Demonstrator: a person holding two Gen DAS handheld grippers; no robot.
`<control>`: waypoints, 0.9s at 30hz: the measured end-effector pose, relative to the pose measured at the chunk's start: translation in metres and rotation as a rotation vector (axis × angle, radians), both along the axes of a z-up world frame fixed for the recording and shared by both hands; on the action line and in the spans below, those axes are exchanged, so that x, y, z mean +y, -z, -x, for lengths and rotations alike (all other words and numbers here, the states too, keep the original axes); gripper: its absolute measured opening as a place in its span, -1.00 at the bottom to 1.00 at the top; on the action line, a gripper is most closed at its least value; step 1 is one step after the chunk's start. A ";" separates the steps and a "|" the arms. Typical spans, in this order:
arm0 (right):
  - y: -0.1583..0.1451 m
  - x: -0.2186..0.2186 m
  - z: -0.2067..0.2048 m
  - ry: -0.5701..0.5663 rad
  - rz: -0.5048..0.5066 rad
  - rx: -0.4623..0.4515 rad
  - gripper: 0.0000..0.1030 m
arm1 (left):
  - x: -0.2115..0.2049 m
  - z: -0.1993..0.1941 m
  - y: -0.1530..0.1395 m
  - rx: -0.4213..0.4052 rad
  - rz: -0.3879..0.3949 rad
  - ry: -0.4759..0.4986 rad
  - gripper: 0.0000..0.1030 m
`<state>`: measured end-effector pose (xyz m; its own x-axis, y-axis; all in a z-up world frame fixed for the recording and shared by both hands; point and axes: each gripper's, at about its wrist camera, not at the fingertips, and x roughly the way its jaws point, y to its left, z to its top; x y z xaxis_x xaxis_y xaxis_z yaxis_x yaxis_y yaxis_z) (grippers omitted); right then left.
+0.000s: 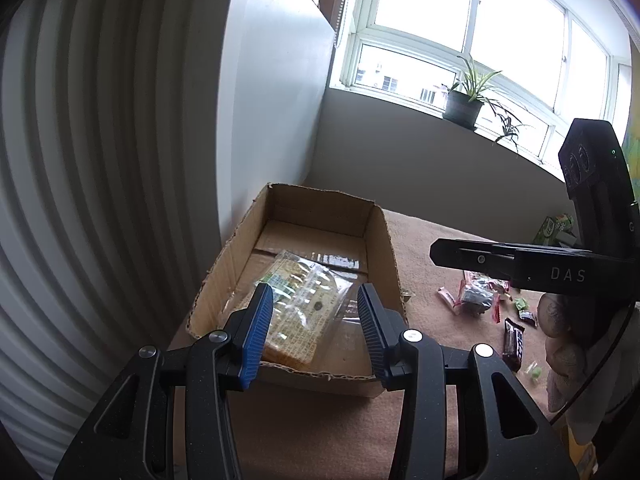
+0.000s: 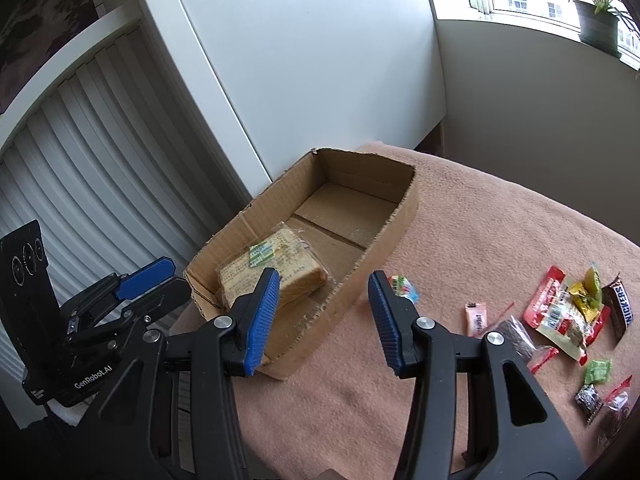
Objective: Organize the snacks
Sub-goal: 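Carry the bread loaf with the left gripper into the cardboard box and release, then grasp the blue-white candy bar with the left gripper while the right gripper grasps the red chocolate bag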
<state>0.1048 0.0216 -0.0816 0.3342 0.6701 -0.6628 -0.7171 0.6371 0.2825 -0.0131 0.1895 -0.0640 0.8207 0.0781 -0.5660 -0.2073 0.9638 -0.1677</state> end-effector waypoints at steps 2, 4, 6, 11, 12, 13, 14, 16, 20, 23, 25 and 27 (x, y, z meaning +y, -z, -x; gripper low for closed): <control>-0.003 -0.019 0.000 0.020 -0.007 -0.008 0.20 | -0.007 -0.003 -0.002 -0.006 0.003 0.015 -0.17; -0.006 -0.038 -0.001 0.043 0.001 -0.019 0.20 | -0.016 -0.005 -0.003 -0.002 0.005 0.041 -0.15; -0.007 -0.057 -0.002 0.077 0.024 -0.044 0.26 | -0.028 -0.007 -0.003 0.000 0.003 0.070 0.00; -0.006 -0.107 -0.006 0.155 0.080 -0.077 0.45 | -0.058 -0.015 -0.004 0.002 0.000 0.143 0.11; -0.004 -0.118 -0.007 0.172 0.098 -0.083 0.45 | -0.064 -0.018 -0.003 0.006 0.000 0.161 0.11; -0.001 -0.129 -0.008 0.189 0.118 -0.088 0.45 | -0.071 -0.020 -0.002 0.010 -0.002 0.179 0.12; 0.002 -0.139 -0.009 0.207 0.138 -0.091 0.45 | -0.078 -0.022 -0.001 0.015 -0.004 0.195 0.13; 0.009 -0.164 -0.013 0.249 0.175 -0.087 0.45 | -0.091 -0.028 0.003 0.029 -0.001 0.232 0.14; 0.028 -0.210 -0.021 0.327 0.236 -0.047 0.46 | -0.127 -0.037 0.014 0.068 -0.012 0.320 0.24; 0.042 -0.234 -0.027 0.363 0.283 -0.032 0.46 | -0.151 -0.049 0.024 0.104 -0.010 0.384 0.25; 0.052 -0.245 -0.030 0.374 0.308 -0.018 0.46 | -0.165 -0.057 0.032 0.132 -0.006 0.421 0.25; 0.062 -0.251 -0.033 0.372 0.331 -0.003 0.46 | -0.180 -0.064 0.039 0.156 -0.011 0.448 0.25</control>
